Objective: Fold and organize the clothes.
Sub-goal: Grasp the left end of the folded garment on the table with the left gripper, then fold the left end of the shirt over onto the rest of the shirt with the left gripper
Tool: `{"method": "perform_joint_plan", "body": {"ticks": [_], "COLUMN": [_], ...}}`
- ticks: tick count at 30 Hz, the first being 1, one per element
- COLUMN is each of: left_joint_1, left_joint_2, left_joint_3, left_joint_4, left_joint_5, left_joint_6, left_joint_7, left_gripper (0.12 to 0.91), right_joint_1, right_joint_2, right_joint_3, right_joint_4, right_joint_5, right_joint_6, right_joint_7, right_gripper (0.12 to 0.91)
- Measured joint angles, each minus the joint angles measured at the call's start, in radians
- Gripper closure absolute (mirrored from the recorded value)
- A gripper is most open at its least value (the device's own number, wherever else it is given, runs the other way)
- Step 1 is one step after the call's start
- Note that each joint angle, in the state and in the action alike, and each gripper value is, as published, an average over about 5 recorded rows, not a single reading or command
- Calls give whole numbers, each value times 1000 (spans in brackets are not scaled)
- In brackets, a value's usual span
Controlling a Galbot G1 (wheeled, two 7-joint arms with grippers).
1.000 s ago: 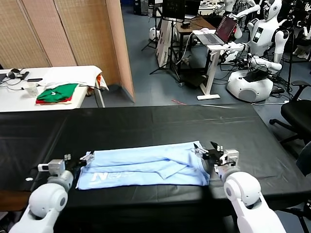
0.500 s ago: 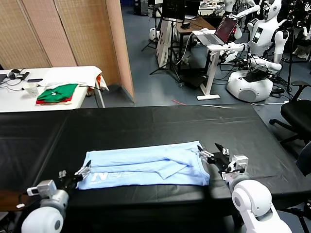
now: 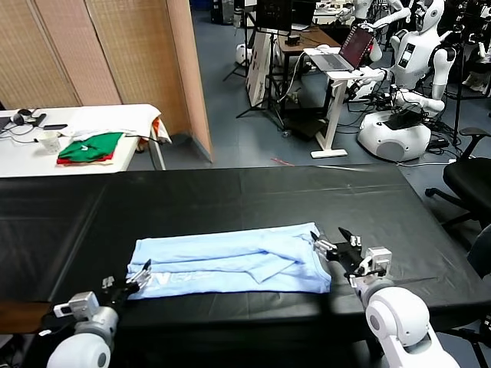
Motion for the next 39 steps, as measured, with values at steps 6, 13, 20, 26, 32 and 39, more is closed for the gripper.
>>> {"method": "perform_joint_plan", "body": {"ticks": [6,13,20,26,32,39], "left_joint_1": [4,5,21,40,41,44], "left_joint_2": [-17,-10,47,154,257,229], "left_joint_3": [4,5,-26,-86,-152,-118], "left_joint_4": [-3,-6,5,26,24,-63], "left_joint_5": [0,79,249,330,300,235], "left_joint_6": [0,-14,-67,-125,-104,-53], "left_joint_7": [2,9,35,49,44,26], "left_gripper": [762,850,854,854,854,854], "right_joint_1": [5,2,-11,-35,-57,-72], "right_joint_2": [4,13,16,23,34,50], "right_joint_3": [-4,-3,21,47,52,55], "right_joint_4": [-2,-1,14,31,37,49], "right_joint_5": [-9,-15,-6,0,-3,-12], "right_joint_6": [1,2,8,17,29,37], "right_joint_7": [-5,-7,-3,-3,-4,-3], "right_gripper": [118,118,118,118,118,118]}}
